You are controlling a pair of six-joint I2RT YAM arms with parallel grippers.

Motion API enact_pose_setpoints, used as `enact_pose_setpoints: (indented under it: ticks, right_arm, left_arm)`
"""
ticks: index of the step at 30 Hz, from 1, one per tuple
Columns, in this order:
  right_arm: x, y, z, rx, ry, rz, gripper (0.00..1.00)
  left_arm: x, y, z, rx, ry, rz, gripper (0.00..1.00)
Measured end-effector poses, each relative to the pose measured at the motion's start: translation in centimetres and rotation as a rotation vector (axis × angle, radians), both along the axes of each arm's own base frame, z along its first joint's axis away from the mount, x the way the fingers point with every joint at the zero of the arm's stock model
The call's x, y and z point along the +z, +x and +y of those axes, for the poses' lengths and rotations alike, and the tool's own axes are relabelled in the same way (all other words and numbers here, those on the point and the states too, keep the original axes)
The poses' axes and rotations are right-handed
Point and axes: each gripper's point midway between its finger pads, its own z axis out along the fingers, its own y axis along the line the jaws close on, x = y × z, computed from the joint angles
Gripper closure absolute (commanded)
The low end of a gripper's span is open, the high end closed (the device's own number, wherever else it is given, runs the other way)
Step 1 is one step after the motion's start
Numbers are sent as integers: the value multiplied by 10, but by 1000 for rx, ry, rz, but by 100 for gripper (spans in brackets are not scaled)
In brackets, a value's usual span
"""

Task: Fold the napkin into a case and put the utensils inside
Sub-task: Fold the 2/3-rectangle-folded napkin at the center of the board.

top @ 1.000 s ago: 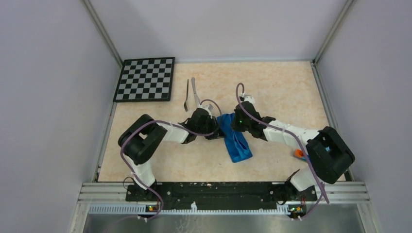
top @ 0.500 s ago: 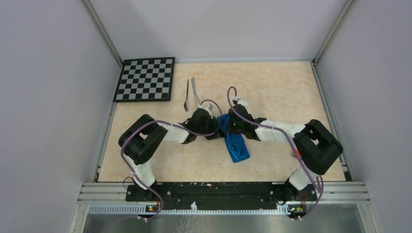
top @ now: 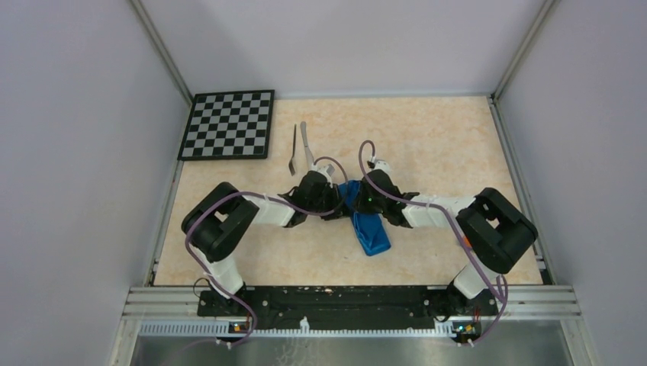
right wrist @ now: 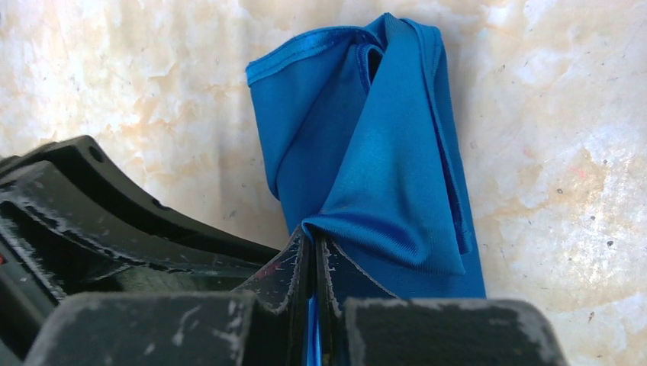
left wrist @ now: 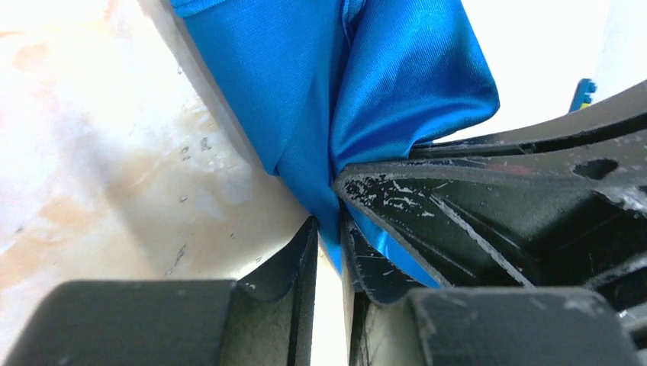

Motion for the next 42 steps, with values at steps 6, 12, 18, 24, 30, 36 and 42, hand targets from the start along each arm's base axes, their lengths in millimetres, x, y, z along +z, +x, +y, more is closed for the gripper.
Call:
enact_pose_setpoints:
  ticks: [6,12,18,24,30,36,42]
  right_arm:
    - [-4,-2,-3,28,-4,-3,100]
    - [-4,-2,-2,45,24,2,100]
    - [-1,2,-3,26,62,21,100]
    - [0,0,0,31,96,45,100]
    - [5,-5,1,85,153,88,58]
    - [39,-3,-7,147,222,57,35]
    - [67,3,-16,189,253,-14,29]
  left_arm:
    - [11,-8,12,-12,22,-41,31]
    - [18,-18,11,-35,19,-50,29]
    - [12,-25,-9,-58,62,-29,42]
    - [4,-19,-11,-6,90,-13,68]
    - [-1,-14,-8,36,109,-5,77]
    - [-2,-14,-8,49,98,-1,80]
    - [-2,-14,-8,49,96,-1,82]
